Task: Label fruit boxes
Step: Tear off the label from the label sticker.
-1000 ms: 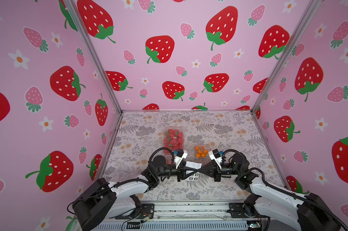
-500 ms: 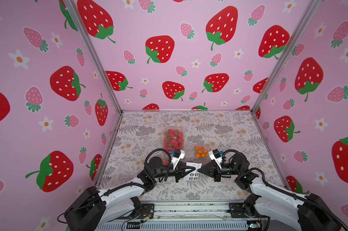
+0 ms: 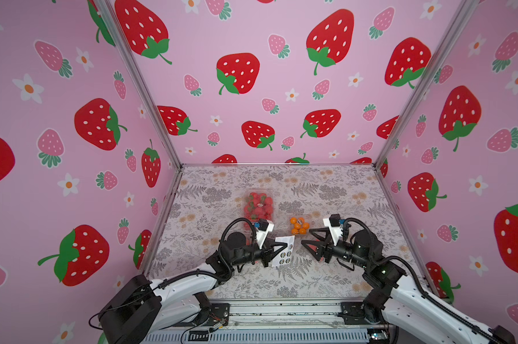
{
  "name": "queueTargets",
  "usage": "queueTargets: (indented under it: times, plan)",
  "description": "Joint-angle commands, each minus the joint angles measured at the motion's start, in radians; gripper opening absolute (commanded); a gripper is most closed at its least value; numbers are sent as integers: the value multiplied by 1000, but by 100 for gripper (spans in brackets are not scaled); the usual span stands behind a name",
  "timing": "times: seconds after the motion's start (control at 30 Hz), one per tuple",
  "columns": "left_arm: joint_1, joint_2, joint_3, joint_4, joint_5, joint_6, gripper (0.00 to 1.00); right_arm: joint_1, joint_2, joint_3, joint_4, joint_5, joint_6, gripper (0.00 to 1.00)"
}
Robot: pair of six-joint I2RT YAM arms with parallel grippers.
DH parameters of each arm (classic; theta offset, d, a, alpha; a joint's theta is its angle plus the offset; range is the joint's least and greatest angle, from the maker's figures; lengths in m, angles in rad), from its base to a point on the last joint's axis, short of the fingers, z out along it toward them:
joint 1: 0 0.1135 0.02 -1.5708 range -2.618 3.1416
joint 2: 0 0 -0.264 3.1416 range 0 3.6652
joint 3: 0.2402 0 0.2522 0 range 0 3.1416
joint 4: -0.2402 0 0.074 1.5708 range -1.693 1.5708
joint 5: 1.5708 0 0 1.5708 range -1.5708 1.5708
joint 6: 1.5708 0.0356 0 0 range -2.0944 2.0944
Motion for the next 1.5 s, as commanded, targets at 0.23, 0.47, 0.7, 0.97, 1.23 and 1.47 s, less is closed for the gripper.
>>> queueTargets:
  times: [0.23,0.47,0.7,0.97,1.23,1.47]
  plan:
    - [-24,86,98,-2,-107,-35,0,328,209,139,-135,516,-70,46]
    - [-23,91,96,11,-89,-33,0,362,313,163,-76,535,-81,34]
    - [-23,70,74,35,-78,-40,0,363,356,171,-44,517,-78,20]
    - [-23,46,63,14,-102,-40,0,363,340,138,-27,506,-82,0]
    - [-24,19,61,-29,-139,-28,0,361,308,98,-57,550,-75,0]
    - [-23,7,60,-52,-158,-24,0,356,274,75,-82,559,-73,0]
